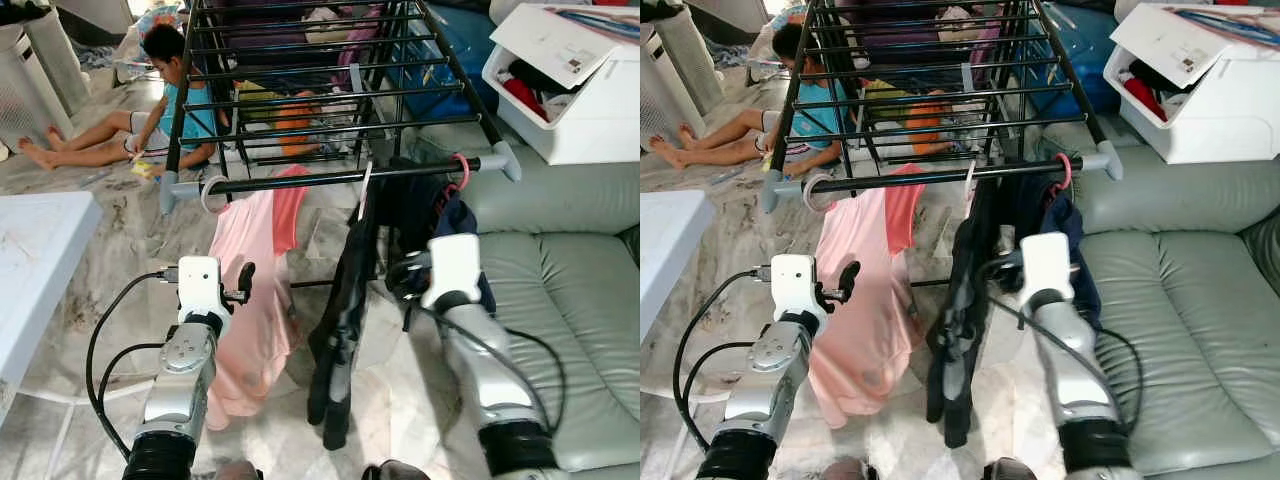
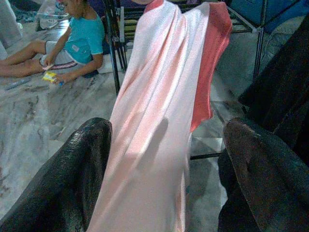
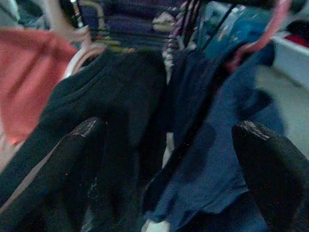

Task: Hang hanger

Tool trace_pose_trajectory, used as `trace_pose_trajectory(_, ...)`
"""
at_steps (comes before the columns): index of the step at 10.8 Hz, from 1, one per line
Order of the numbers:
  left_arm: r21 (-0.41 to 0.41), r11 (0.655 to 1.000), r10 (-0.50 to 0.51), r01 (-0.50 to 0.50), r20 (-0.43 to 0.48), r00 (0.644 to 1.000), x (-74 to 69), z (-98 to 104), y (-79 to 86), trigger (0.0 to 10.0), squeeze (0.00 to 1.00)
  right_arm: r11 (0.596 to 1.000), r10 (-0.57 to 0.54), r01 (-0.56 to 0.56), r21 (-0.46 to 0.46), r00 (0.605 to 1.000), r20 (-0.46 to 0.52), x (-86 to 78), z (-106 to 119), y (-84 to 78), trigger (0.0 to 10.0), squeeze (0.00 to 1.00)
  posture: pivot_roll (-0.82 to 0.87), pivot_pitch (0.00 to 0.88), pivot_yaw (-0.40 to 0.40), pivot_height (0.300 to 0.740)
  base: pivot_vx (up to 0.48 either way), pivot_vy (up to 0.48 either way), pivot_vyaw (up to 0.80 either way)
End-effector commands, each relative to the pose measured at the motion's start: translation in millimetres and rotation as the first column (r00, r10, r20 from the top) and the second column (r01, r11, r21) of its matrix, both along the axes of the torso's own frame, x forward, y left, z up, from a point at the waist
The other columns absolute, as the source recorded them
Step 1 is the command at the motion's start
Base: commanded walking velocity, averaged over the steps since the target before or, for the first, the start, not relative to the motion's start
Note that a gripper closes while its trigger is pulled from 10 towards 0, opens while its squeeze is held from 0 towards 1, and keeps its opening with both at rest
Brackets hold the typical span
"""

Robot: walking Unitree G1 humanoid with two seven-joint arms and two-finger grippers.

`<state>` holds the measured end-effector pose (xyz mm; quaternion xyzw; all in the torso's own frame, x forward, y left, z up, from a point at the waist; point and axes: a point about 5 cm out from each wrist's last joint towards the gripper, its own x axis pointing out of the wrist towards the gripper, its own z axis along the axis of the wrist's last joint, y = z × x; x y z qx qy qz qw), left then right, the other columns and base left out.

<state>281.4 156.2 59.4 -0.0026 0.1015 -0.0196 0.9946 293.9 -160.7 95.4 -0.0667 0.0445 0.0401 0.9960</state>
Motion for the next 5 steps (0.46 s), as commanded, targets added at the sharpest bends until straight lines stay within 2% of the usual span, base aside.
trace_pose_trajectory(1,0.011,1.000,-0.008,0.008,-0.007,1.000,-0.3,0.4,2.5,10.0,0.00,1.000,-0.015,0.015,-0.002,0.999,0.033,-0.6,7.1,-2.5,10.0,1.00,-0.02,0.000,0.059,0.740,0.000,0.000,0.00)
trace_pose_trajectory(3,0.019,1.000,-0.013,0.013,-0.010,1.000,-1.0,0.8,3.4,10.0,0.00,0.997,-0.061,0.064,-0.030,0.994,0.091,0.3,16.0,-10.5,10.0,1.00,-0.02,0.000,0.065,0.740,0.000,0.000,0.00)
trace_pose_trajectory(5,0.028,0.999,-0.020,0.021,-0.015,1.000,-2.8,1.2,5.4,10.0,0.00,0.965,-0.227,0.240,-0.106,0.966,0.121,-0.5,17.7,-33.7,10.0,1.00,-0.01,0.000,0.070,0.740,0.000,0.000,0.00)
